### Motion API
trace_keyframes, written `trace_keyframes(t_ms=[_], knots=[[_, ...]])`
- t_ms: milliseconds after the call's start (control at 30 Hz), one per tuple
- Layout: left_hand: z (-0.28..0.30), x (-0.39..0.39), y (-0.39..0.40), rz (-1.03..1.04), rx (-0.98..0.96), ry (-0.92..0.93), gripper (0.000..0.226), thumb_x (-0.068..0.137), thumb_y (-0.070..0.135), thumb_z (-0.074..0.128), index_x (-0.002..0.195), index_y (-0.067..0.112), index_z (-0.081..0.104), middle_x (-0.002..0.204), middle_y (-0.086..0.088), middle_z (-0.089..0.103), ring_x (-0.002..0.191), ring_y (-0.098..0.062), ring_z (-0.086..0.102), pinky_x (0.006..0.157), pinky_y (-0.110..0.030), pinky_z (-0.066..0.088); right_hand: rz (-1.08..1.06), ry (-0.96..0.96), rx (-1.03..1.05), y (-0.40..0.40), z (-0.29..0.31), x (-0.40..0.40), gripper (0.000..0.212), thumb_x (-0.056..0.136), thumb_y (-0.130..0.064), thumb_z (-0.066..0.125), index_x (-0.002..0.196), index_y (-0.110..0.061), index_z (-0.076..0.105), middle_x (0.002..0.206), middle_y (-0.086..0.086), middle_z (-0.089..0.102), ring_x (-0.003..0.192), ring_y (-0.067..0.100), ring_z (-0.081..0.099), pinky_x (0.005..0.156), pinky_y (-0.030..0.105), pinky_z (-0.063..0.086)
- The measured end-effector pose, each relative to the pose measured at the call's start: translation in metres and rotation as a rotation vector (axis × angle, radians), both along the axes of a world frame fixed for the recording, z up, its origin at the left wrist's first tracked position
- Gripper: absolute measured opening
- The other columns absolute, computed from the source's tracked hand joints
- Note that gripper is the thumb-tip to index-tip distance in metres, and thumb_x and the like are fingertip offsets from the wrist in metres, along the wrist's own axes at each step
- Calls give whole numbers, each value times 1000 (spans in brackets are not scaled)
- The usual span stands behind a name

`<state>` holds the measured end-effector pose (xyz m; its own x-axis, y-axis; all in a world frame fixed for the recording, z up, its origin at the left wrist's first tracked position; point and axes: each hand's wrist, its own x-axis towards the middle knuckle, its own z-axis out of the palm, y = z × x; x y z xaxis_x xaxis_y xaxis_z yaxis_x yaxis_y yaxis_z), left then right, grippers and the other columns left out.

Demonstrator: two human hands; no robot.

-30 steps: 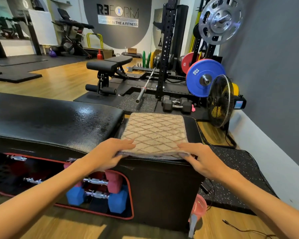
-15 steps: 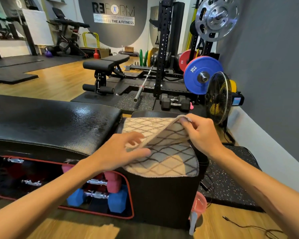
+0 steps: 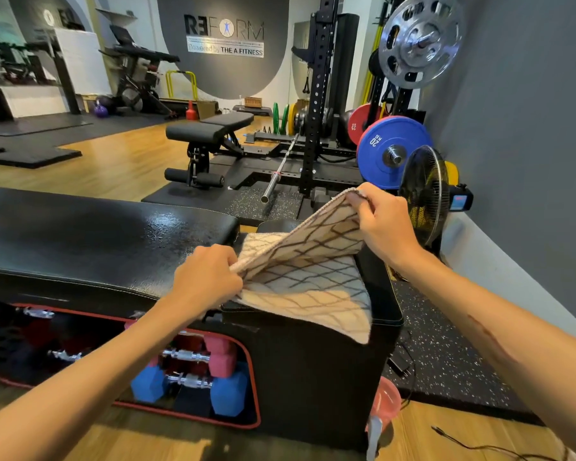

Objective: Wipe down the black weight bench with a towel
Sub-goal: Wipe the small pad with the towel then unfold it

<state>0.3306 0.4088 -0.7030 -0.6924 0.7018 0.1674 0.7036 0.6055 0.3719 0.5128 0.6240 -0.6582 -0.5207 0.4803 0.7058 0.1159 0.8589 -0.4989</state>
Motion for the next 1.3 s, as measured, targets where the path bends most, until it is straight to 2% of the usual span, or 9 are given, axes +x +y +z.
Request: trace_keyframes(t_ms=[200,300,433,567,633,733,933,1133,1300], knots=[[25,-51,-5,71,-64,-94,12,71,15,60,63,17,69,76,-12,66,76,-32,64,63,-33,53,-99,106,-9,11,38,-1,34,103,-17,48,69,-14,47,62,11,49,56,12,39,59,38,30],[33,-70,-1,132,137,-223,19,80,8,54,70,3,70,71,-17,67,63,-28,64,52,-32,56,-151,172,-30,20,62,0,36,103,-15,46,68,-23,43,64,-3,45,57,5,39,57,25,28],[52,-89,18,227,473,-557,16,86,8,55,72,3,58,60,-13,49,38,-18,40,35,-18,30,-239,183,-67,37,86,2,27,103,-18,42,77,-13,49,72,-1,48,72,10,39,68,30,27],[91,-101,32,281,568,-349,13,83,7,59,88,-2,68,79,-19,64,57,-26,56,37,-26,47,-275,110,-202,66,100,5,36,102,-28,46,67,-23,49,70,-7,50,80,15,45,71,29,32],[110,-110,31,320,591,-195,20,82,8,56,92,-2,71,90,-20,69,79,-32,66,67,-38,58,-242,121,-262,76,105,7,27,101,-34,49,80,-23,62,81,-3,59,83,12,51,73,27,39],[124,-119,24,398,665,-17,29,79,12,51,98,8,73,106,-21,67,110,-35,58,95,-39,49,-166,201,-322,82,109,7,24,102,-32,49,89,-20,66,80,-9,61,75,4,54,70,21,45],[94,-120,8,363,779,179,38,84,-1,40,107,4,70,110,-21,66,110,-38,50,90,-34,33,-61,241,-341,75,68,10,45,101,-32,51,95,10,63,82,7,55,77,15,50,74,30,40],[33,-129,-23,156,579,77,30,87,-3,50,103,5,74,100,-16,71,103,-31,60,93,-33,41,-85,-24,-471,81,19,28,32,99,-33,57,89,-7,73,93,11,70,83,26,68,76,42,57],[23,-130,-41,222,541,-28,15,90,15,64,92,3,73,86,-18,69,96,-28,64,87,-30,42,-143,-231,-533,77,15,41,30,102,-29,54,98,-2,68,90,10,56,63,23,64,42,28,56]])
